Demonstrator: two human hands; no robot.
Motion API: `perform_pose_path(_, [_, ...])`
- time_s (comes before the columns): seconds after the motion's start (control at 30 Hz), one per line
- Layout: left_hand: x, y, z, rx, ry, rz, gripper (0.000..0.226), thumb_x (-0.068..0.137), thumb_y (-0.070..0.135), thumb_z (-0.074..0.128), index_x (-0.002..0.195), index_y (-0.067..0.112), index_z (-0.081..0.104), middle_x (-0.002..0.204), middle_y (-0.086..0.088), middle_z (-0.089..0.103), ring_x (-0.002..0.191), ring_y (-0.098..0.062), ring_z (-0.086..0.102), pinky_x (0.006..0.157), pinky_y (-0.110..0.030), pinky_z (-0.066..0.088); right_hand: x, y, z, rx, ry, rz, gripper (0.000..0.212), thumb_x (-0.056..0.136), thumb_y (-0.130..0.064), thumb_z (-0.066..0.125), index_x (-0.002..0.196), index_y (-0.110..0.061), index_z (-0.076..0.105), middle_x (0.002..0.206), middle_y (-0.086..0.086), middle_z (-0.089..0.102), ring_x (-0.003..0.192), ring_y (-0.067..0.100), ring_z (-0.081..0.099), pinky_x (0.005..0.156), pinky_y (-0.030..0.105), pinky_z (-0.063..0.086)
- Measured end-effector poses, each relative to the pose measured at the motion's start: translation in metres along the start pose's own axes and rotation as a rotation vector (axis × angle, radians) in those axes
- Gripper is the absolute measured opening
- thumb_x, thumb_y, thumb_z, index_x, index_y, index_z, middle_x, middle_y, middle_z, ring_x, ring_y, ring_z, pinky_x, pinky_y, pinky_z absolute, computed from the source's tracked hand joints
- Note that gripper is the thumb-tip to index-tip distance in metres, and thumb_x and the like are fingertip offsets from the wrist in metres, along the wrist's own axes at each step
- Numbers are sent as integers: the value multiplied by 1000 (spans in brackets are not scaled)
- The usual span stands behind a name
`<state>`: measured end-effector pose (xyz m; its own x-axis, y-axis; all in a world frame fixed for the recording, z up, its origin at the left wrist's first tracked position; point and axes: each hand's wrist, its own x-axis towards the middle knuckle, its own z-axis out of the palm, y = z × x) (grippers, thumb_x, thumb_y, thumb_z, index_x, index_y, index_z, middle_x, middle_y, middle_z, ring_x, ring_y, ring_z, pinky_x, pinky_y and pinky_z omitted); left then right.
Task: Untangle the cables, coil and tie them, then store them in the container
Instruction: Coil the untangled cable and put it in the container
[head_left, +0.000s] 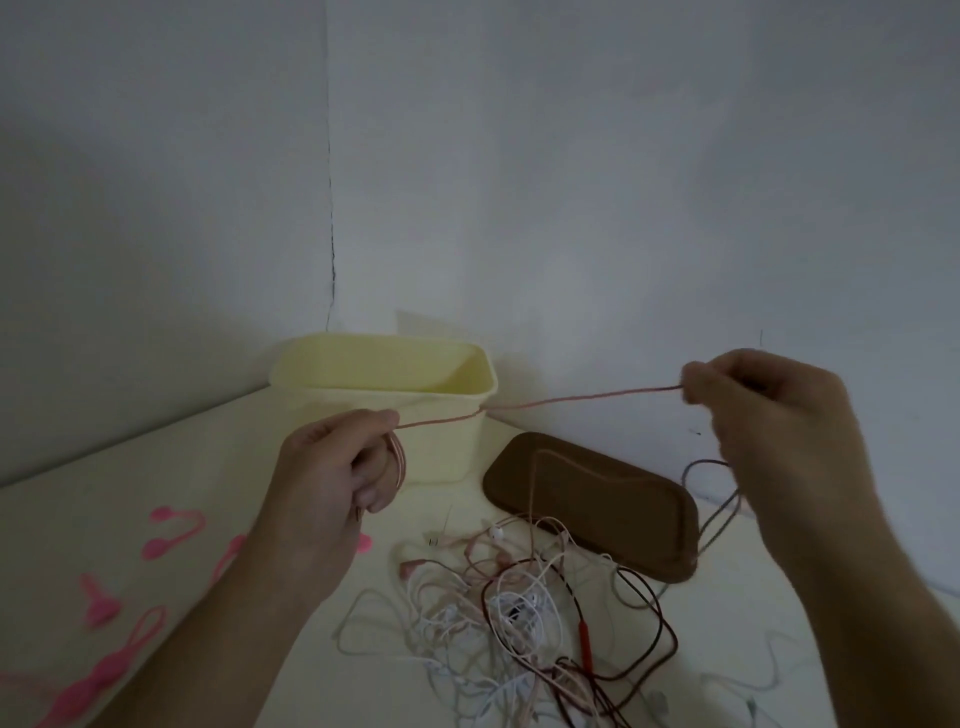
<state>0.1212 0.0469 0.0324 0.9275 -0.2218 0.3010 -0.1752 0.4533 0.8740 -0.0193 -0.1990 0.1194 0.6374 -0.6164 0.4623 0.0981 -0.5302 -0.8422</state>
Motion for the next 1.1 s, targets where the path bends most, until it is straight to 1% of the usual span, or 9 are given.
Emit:
perform_pose_path(0.13, [2, 1, -3, 27, 41, 6, 45, 93, 11, 62, 55, 5, 41, 49, -13, 37, 50, -25, 35, 56, -35, 30, 6, 5, -13, 48, 273, 87, 34, 86, -28, 65, 79, 5, 60, 63, 16, 44, 63, 24, 37, 65, 42, 31])
perform_pose_path(0.23, [-2, 2, 4, 19, 38, -4, 24, 95, 6, 61, 73, -3, 60, 76, -23, 74, 57, -27, 57, 55, -32, 46, 9, 11, -23, -184, 305, 91, 36, 89, -22, 62, 85, 13, 61, 72, 36, 50, 62, 28, 40, 62, 37, 33])
perform_pose_path(0.4, [-9, 3, 12, 150, -56, 51, 21, 98, -5, 58, 89, -23, 51, 91, -20, 80, 67, -23, 69, 62, -26, 55, 6, 12, -16, -707, -37, 188, 21, 92, -22, 64, 75, -14, 73, 72, 10, 70, 71, 28, 65, 68, 36, 55])
perform_pose_path(0.47, [-17, 5, 20, 244, -106, 66, 22, 96, -10, 58, 80, -21, 46, 85, -18, 80, 65, -17, 69, 60, -22, 54, -2, 3, 1, -922, -242, 164, 19, 93, -30, 66, 101, -15, 75, 97, 6, 75, 92, 27, 70, 89, 41, 58])
perform_pose_path(0.53, [-23, 1, 28, 337, -121, 80, 33, 93, -14, 60, 69, -8, 37, 78, -22, 76, 68, -18, 73, 63, -27, 54, -13, -4, 21, -1082, -404, 26, 46, 92, -35, 66, 134, -17, 61, 135, 6, 62, 125, 28, 60, 113, 39, 45])
perform_pose_path(0.63, [-28, -11, 31, 432, -175, 144, 42, 88, -1, 69, 66, 6, 34, 68, -30, 58, 70, -27, 71, 64, -44, 52, -39, -18, 51, -722, -550, -213, 60, 94, -18, 61, 153, -23, 47, 158, -4, 41, 144, 15, 40, 118, 22, 34])
perform_pose_path(0.77, [-33, -11, 31, 574, -209, 267, 34, 72, 31, 69, 64, 17, 38, 61, -9, 37, 61, -18, 37, 56, -34, 31, -61, -23, 72, -15, -714, 95, 58, 88, -28, 57, 146, -38, 56, 133, -13, 64, 117, 1, 63, 101, 26, 52])
perform_pose_path(0.93, [-31, -6, 30, 446, -134, 232, 39, 79, 26, 76, 65, 16, 41, 70, -27, 49, 69, -48, 57, 64, -51, 51, -55, -9, 74, -81, -669, -22, 43, 97, -26, 68, 137, -37, 59, 122, -15, 69, 100, 5, 72, 90, 36, 63])
perform_pose_path(1.1, [-30, 1, 36, 382, -75, 156, 40, 90, -16, 64, 66, 0, 36, 74, -15, 76, 73, -19, 74, 62, -27, 55, -49, 0, 74, -95, -587, -31, 24, 89, -30, 82, 109, -36, 69, 97, -8, 76, 84, 11, 73, 78, 37, 64])
